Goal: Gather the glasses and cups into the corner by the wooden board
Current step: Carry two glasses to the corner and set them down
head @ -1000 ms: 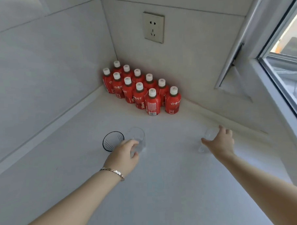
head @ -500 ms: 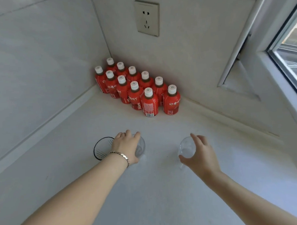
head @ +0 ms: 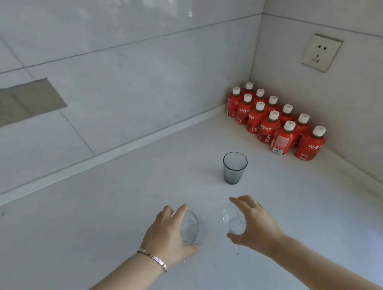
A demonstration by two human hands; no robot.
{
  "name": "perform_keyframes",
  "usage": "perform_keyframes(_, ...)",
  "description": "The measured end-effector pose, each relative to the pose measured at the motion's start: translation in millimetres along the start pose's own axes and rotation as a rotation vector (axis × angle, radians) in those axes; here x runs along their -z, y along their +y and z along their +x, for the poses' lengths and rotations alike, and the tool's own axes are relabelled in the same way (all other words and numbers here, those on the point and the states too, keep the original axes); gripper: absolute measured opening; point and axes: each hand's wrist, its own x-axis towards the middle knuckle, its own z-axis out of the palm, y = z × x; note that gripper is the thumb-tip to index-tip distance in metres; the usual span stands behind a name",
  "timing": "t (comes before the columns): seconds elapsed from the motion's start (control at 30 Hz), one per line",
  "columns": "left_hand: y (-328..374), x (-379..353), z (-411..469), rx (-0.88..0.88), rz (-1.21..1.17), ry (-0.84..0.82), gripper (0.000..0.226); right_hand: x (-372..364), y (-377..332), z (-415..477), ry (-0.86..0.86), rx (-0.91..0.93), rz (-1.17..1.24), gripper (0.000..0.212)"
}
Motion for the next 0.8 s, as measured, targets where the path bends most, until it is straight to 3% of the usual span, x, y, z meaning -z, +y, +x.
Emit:
perform_keyframes(0.27, -190.4, 26.2, -197.5, 0.387, -0.134, 0.223, 0.084, -108.2, -221.0, -47.9, -0.153, 0.347, -0.091, 0.087)
perform_keyframes(0.5, -338.0, 38.6, -377.2, 0.651, -0.14, 0.289, 0.08, -216.8, -409.1, -110.1, -0.285, 0.533, -0.098, 0.087)
perform_keyframes(0.8, -494.4, 70.2, -485.2, 0.936, -0.194, 0.353, 0.078, -320.0, -580.0, -122.7, -0.416, 0.684, -0.112, 0.088)
